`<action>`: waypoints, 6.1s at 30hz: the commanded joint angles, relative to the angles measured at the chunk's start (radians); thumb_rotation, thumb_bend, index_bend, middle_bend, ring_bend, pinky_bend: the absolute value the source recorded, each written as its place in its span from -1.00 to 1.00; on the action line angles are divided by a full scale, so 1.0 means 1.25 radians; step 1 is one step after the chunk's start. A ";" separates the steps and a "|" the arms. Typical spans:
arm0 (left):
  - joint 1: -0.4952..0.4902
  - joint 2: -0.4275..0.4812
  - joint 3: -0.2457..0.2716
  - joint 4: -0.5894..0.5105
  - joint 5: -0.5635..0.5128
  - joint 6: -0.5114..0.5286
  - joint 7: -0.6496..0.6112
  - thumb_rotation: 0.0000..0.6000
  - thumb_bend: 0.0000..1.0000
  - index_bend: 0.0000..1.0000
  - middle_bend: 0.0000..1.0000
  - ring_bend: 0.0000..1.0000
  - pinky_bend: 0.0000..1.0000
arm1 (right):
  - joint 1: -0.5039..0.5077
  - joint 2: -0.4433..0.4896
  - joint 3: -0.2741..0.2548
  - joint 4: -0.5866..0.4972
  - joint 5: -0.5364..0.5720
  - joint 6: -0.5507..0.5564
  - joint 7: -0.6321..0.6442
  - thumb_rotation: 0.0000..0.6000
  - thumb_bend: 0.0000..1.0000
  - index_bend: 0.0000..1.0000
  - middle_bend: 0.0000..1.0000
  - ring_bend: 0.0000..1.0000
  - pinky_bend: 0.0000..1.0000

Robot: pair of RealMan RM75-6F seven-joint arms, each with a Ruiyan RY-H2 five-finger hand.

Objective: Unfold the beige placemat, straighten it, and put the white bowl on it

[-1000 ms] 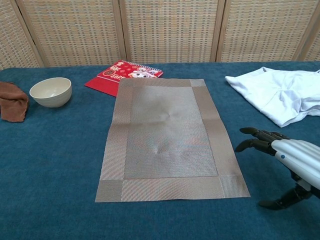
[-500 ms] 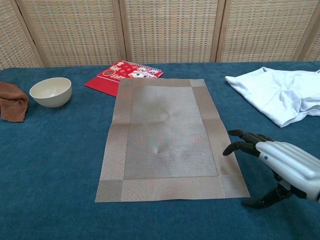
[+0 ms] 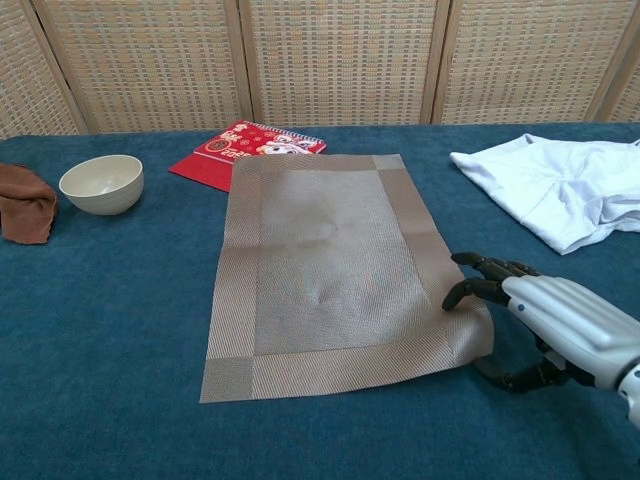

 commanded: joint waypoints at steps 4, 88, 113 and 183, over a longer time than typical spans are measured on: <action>0.003 -0.003 -0.002 0.000 0.004 0.003 -0.002 1.00 -0.80 -0.88 -1.00 -1.00 -1.00 | 0.000 -0.005 -0.001 0.005 -0.001 0.006 0.011 1.00 0.09 -0.38 -1.00 -1.00 -1.00; 0.005 -0.028 -0.023 0.008 -0.007 -0.010 0.004 1.00 -0.80 -0.81 -1.00 -1.00 -1.00 | -0.044 0.244 0.121 -0.062 0.105 0.114 0.085 1.00 0.23 0.39 -0.48 -1.00 -1.00; -0.008 -0.042 -0.032 0.021 -0.038 -0.031 0.026 1.00 -0.80 -0.81 -1.00 -1.00 -1.00 | 0.079 0.290 0.225 -0.013 0.231 -0.016 -0.015 1.00 0.21 0.39 -0.46 -0.98 -1.00; -0.434 -0.246 -0.132 0.366 0.024 -0.462 -0.098 1.00 -0.76 -0.65 -1.00 -1.00 -1.00 | -0.131 0.419 0.182 -0.053 0.189 0.213 0.236 1.00 -0.41 -0.87 -1.00 -1.00 -1.00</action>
